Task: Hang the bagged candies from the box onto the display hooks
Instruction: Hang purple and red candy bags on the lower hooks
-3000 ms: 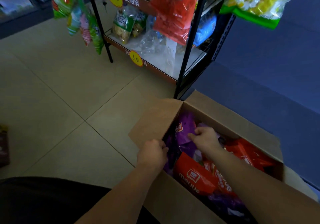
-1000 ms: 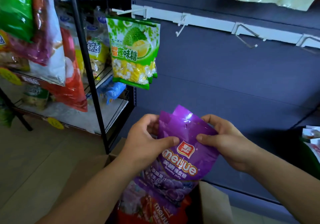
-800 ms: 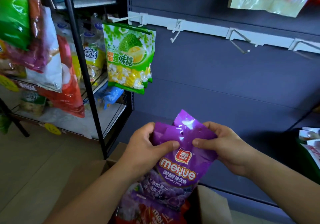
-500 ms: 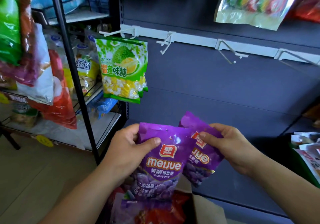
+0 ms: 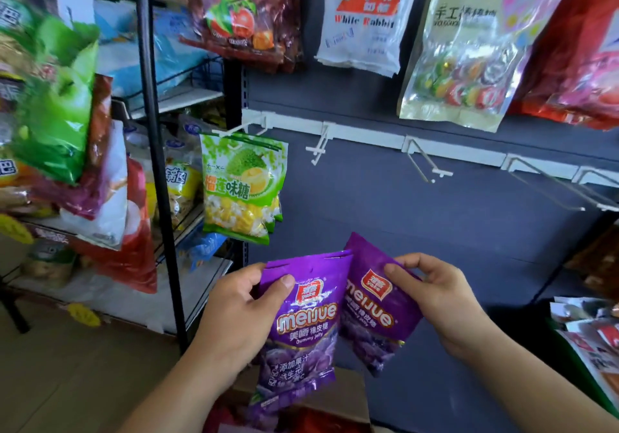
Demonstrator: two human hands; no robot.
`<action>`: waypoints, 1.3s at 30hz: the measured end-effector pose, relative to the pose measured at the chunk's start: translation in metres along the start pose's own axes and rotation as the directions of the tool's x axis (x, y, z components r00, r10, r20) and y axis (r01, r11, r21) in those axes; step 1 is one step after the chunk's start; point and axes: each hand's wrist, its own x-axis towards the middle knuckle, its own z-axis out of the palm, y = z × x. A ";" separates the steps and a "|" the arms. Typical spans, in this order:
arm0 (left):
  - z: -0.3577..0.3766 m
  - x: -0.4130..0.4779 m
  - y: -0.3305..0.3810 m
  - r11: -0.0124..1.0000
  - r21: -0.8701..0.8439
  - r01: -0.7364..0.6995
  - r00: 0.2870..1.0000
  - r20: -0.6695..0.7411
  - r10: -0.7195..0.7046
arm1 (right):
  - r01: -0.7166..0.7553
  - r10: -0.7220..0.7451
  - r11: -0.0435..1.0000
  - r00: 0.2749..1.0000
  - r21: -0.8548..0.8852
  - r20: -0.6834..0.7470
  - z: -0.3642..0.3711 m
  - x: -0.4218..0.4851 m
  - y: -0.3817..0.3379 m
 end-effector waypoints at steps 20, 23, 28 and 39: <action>-0.028 0.051 0.035 0.985 -0.145 -0.091 0.996 -0.034 0.087 | 0.202 -0.197 0.973 0.979 -0.107 0.055 0.107 0.125 -0.097; -0.024 0.054 0.033 0.984 -0.149 -0.097 0.994 -0.053 0.090 | 0.186 -0.176 0.977 0.980 -0.101 0.097 0.108 0.131 -0.099; -0.019 0.054 0.034 0.971 -0.223 -0.080 0.996 -0.059 0.068 | 0.140 -0.130 0.987 0.985 -0.083 0.116 0.104 0.138 -0.100; -0.019 0.055 0.029 0.977 -0.186 -0.106 0.991 -0.096 0.089 | 0.233 -0.305 0.914 0.934 -0.331 -0.186 0.095 0.126 -0.082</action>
